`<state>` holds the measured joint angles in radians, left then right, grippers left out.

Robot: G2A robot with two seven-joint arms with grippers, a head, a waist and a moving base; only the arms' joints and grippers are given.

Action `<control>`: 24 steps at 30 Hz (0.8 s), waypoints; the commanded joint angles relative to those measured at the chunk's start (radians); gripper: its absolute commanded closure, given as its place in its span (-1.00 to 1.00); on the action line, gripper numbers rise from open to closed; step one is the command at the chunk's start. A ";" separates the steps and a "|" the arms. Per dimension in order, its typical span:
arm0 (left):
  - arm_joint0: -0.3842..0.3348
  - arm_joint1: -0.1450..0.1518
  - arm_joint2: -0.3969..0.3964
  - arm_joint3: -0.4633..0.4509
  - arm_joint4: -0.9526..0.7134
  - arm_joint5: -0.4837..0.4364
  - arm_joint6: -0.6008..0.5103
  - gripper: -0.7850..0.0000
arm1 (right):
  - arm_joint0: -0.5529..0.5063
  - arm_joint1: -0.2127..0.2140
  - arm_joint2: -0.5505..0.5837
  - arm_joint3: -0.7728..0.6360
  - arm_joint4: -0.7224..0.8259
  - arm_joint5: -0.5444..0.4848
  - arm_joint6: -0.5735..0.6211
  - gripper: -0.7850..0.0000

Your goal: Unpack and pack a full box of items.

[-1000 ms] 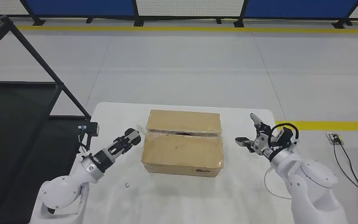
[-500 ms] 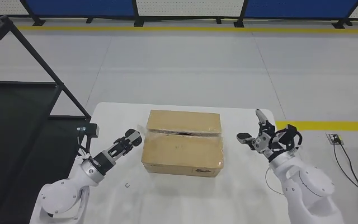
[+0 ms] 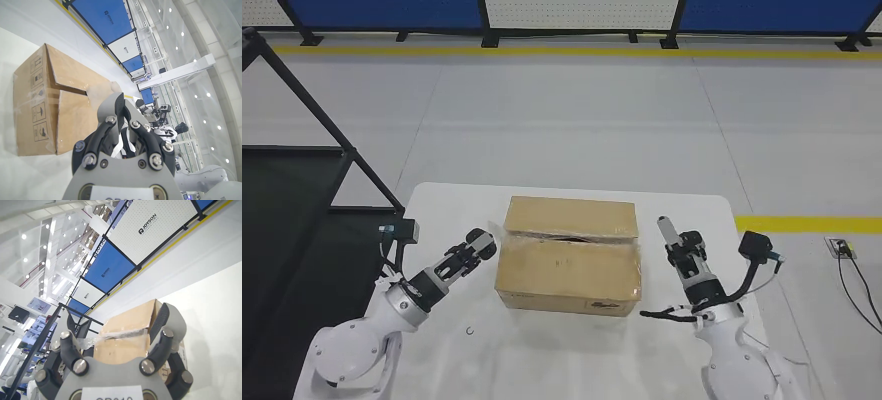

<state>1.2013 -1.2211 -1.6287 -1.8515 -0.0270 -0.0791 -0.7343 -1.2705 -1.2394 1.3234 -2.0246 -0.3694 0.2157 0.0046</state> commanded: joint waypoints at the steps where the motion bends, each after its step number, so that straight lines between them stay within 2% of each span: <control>1: 0.000 0.000 0.000 0.000 0.000 0.000 0.000 1.00 | 0.000 0.000 0.000 0.000 0.004 0.000 0.000 -1.00; 3: 0.000 0.000 0.000 0.000 0.000 0.000 0.000 1.00 | -0.001 0.000 0.000 0.001 0.000 -0.002 -0.001 -1.00; 4: 0.000 0.000 0.000 0.000 0.000 0.000 0.000 1.00 | 0.000 0.002 0.000 0.012 -0.062 0.002 -0.006 -1.00; 7: 0.000 0.000 0.000 0.000 0.000 0.000 0.000 1.00 | 0.016 0.007 -0.063 0.002 -0.390 0.103 -0.015 -1.00; 11: 0.000 0.000 0.000 0.000 0.000 0.000 0.000 1.00 | 0.036 0.012 -0.198 -0.013 -0.849 0.182 0.062 -1.00; 14: 0.000 0.000 0.000 0.000 0.000 0.000 0.000 1.00 | 0.052 0.015 -0.274 -0.003 -1.187 0.178 0.176 -1.00; 18: 0.000 0.000 0.000 0.000 0.000 0.000 0.000 1.00 | 0.091 0.012 -0.332 0.005 -1.505 0.123 0.408 -1.00; 22: 0.000 0.000 0.000 0.000 0.000 0.000 0.000 1.00 | 0.131 0.000 -0.388 0.000 -1.692 0.004 0.637 -1.00; 24: 0.000 0.000 0.000 0.000 0.000 0.000 0.000 1.00 | 0.141 -0.004 -0.393 -0.009 -1.717 -0.011 0.682 -1.00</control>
<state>1.2013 -1.2211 -1.6288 -1.8514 -0.0269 -0.0791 -0.7344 -1.1319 -1.2429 0.9304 -2.0310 -2.0760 0.2069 0.6643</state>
